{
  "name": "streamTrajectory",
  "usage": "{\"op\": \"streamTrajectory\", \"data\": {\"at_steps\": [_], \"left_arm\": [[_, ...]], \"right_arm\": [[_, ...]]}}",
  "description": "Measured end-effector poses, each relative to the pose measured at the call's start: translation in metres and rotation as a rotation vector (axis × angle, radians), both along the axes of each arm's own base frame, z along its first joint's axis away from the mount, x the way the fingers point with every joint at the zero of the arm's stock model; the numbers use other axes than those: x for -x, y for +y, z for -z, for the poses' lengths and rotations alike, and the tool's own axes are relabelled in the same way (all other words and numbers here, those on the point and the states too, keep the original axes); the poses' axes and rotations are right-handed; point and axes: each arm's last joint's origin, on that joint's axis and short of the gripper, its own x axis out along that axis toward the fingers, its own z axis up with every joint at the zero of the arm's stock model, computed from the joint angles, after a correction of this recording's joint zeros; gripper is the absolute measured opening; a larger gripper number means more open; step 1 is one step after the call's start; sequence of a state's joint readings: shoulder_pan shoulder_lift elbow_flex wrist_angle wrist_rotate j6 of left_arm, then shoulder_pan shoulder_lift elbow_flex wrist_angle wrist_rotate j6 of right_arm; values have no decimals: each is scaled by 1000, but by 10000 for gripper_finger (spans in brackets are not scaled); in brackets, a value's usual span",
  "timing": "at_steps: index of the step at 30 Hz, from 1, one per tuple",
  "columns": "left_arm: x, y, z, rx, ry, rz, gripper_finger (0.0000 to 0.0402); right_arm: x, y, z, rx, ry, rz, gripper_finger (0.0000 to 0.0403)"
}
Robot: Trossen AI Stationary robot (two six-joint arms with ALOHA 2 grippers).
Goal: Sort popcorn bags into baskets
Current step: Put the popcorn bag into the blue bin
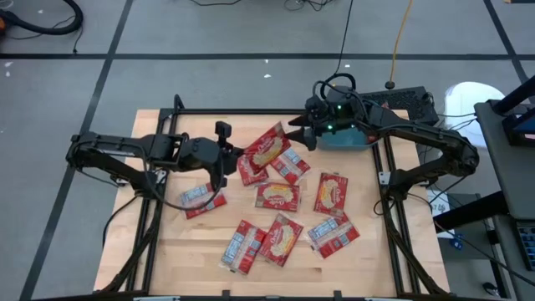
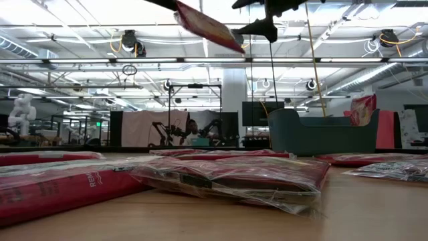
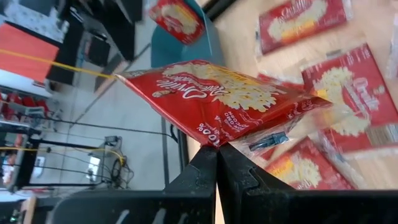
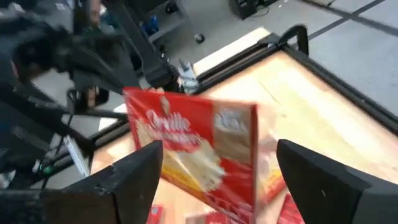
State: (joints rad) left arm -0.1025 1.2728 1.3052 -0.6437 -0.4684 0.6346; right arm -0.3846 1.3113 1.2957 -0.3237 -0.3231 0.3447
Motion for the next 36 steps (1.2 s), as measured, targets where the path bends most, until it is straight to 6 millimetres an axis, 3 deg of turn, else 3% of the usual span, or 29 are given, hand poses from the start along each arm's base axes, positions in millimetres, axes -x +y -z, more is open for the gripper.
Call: {"op": "streamTrajectory", "data": {"at_steps": [9, 14, 29, 32, 36], "left_arm": [[-4, -9, -7, -6, -85, 34, 1], [-4, -8, -8, -6, -96, 2, 2], [-5, 4, -8, 66, -137, -91, 3], [-5, 9, -8, 115, -160, -131, 4], [-5, 16, -7, 198, -203, -210, 26]], "right_arm": [[-2, -6, 40, -142, -77, -91, 301], [-3, -2, 49, -249, -176, -144, 287], [7, 5, 30, -261, -288, -148, 42], [10, 5, 28, -256, -295, -139, 14], [13, 4, 26, -279, -296, -88, 15]]}}
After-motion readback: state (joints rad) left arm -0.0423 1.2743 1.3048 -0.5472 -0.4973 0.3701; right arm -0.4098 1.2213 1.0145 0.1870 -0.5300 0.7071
